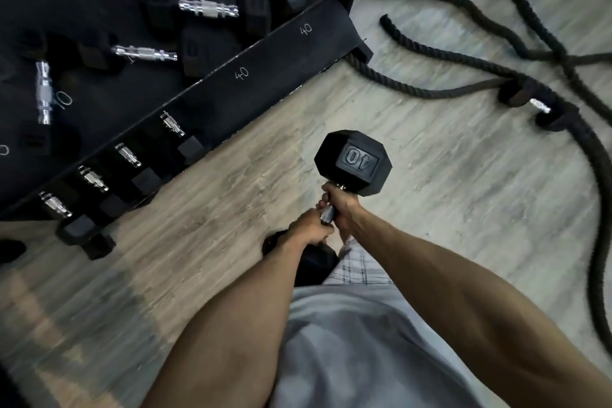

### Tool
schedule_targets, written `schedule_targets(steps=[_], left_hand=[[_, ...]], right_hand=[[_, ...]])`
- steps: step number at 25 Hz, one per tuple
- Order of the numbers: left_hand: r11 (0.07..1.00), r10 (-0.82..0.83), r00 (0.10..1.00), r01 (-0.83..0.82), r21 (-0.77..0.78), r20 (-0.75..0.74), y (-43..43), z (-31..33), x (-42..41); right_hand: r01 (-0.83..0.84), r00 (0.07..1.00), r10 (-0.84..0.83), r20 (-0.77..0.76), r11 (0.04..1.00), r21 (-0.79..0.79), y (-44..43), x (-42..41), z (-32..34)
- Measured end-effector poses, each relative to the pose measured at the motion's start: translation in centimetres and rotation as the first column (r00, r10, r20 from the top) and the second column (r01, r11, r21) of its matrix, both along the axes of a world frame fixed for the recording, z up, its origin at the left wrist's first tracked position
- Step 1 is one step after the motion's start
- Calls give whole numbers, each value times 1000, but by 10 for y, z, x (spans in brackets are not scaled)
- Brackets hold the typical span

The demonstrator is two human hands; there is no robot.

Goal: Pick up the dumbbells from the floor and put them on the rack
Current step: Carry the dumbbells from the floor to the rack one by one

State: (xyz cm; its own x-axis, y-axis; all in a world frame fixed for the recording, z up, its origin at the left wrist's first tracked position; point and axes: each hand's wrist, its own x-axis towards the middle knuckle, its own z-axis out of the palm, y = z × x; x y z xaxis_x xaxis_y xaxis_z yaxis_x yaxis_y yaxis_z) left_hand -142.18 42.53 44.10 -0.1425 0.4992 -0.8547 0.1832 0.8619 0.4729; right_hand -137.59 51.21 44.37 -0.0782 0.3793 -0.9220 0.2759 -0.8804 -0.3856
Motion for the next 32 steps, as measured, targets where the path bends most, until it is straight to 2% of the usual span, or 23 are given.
schedule_targets(steps=[8, 15, 22, 27, 32], left_hand=[[973, 223, 971, -227, -38, -83, 149, -19, -90], [941, 336, 942, -337, -40, -20, 204, -65, -138], [922, 383, 924, -381, -67, 13, 233, -151, -175], [898, 436, 899, -437, -45, -45, 252, -233, -199], [831, 554, 832, -553, 62, 8, 254, -303, -214]], right_hand=[[-216, 976, 218, 32, 975, -49, 156, -107, -40], [-339, 937, 346, 46, 933, -124, 216, -168, -80], [-386, 909, 400, 117, 914, -123, 244, -217, -151], [-446, 892, 452, 15, 885, -132, 262, -245, -231], [-569, 822, 563, -89, 820, -68, 268, -264, -299]])
